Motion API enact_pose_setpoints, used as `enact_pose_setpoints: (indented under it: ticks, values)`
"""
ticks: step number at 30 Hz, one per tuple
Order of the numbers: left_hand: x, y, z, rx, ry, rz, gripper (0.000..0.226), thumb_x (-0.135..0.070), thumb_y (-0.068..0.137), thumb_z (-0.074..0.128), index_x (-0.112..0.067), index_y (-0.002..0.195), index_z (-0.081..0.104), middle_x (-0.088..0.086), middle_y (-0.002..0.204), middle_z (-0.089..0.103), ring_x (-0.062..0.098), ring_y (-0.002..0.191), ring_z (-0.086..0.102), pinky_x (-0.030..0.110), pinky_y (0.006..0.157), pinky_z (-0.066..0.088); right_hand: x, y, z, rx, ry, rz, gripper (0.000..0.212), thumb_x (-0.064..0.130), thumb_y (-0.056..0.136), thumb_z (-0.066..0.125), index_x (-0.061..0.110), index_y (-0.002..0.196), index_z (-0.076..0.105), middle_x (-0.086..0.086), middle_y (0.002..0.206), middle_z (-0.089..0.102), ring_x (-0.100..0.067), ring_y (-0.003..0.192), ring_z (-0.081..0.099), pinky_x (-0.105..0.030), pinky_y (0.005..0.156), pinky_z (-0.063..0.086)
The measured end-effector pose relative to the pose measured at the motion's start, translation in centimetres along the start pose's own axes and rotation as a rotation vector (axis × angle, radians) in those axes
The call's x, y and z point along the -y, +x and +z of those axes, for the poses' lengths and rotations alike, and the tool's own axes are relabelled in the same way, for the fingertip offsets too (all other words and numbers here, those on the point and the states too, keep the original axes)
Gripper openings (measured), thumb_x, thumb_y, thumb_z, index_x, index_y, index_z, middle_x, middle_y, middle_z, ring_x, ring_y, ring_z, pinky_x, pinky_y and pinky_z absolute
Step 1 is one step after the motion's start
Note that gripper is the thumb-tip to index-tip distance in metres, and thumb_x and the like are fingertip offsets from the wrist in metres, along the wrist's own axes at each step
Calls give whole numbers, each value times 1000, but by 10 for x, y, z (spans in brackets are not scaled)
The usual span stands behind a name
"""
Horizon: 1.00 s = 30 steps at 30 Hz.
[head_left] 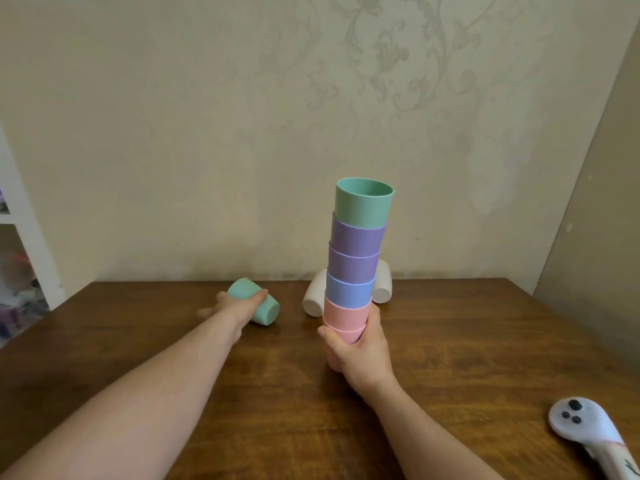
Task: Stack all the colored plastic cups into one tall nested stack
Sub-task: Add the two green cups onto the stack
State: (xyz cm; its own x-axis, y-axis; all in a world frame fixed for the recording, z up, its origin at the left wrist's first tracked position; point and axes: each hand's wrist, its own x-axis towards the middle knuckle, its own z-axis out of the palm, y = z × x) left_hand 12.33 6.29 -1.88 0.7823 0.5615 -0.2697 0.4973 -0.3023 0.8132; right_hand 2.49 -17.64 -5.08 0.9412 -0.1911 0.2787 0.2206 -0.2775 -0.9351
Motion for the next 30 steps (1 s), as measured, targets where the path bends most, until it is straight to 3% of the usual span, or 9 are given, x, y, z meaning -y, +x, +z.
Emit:
enact_pose_setpoints:
  ticks: [3,7,11,14,16,19,24,27,30]
  values:
    - [-3,-4,11,-23,25,134,92,-55,82,94,-29,151,40,17,140,42,35,108,48,53,96,49,-2,1,0,2,-14,2,70,65,66,87,77,113,37,25,120,66,11,105,64,-17,80,52]
    - [7,-13,18,25,-3,398,88,-23,85,95,-31,144,30,15,139,58,30,108,61,49,91,59,-3,1,2,-5,-12,-10,68,64,65,87,72,114,40,22,121,67,11,105,64,-20,82,52]
    - [22,-17,11,41,0,530,135,-5,68,101,-41,165,15,5,157,47,27,132,55,43,101,55,-1,0,2,-2,3,-15,67,64,64,86,69,114,41,24,121,67,8,105,65,-21,83,52]
    - [36,-13,4,84,-56,537,134,-7,68,103,-44,167,21,0,153,51,21,131,53,39,98,52,0,0,2,7,20,-9,71,65,63,85,61,120,43,22,122,67,3,108,66,-22,83,52]
    - [41,-10,2,131,-87,546,123,-16,72,104,-46,163,27,-6,144,54,23,132,56,40,99,53,1,-1,1,12,22,-3,77,65,62,85,56,126,43,22,122,66,2,108,65,-22,83,52]
    - [41,-12,-2,178,-150,543,102,-30,84,98,-47,161,33,-7,146,55,23,135,55,39,99,52,2,0,0,35,23,14,80,59,68,89,53,131,39,24,123,64,0,110,64,-23,83,52]
    - [16,-29,-22,98,-201,540,107,-31,80,101,-35,165,37,1,154,59,31,142,57,49,108,56,5,2,-6,105,73,75,87,57,67,94,54,134,40,25,119,68,5,98,69,-11,65,53]
    - [-28,-49,-48,73,-304,657,81,-36,80,100,-28,147,57,-5,135,67,23,129,65,40,99,55,17,10,-14,175,193,68,106,52,59,98,45,148,41,16,131,69,6,106,71,-25,86,57]
    - [-82,-86,-77,52,-453,819,70,-33,85,97,-31,143,57,-14,128,68,8,113,69,28,91,55,39,20,-22,138,222,45,110,50,58,98,50,151,40,18,131,70,-5,115,72,-35,96,59]
